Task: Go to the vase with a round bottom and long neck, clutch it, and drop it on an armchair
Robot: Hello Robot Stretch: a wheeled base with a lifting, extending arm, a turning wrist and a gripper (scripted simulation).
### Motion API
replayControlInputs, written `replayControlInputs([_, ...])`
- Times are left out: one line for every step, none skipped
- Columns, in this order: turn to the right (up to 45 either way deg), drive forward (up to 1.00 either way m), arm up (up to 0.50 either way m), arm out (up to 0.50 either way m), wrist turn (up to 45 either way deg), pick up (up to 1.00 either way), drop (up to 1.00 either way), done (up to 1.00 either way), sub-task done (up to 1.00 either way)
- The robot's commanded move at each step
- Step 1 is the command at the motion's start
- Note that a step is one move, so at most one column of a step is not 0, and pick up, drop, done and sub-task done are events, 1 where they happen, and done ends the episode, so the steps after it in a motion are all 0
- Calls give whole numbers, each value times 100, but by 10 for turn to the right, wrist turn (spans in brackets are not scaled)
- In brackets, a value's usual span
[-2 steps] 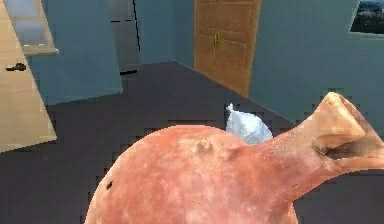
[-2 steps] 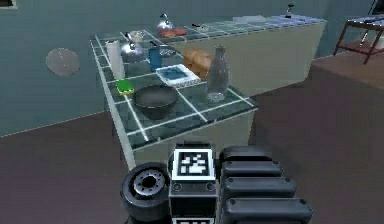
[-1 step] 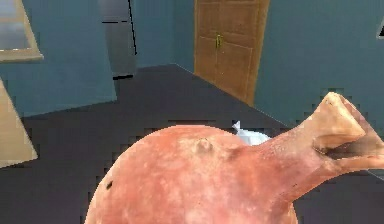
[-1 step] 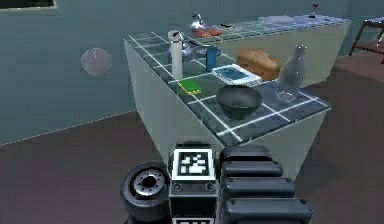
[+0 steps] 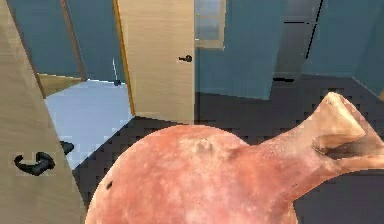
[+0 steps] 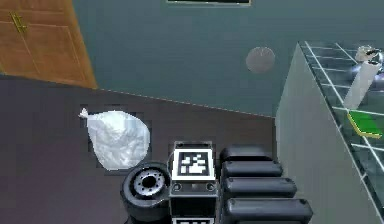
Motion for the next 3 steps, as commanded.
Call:
replayControlInputs([0, 100, 0, 0, 0, 0, 0, 0, 0])
replayControlInputs([-150, 0, 0, 0, 0, 0, 0, 0, 0])
replayControlInputs([0, 15, 0, 0, 0, 0, 0, 0, 0])
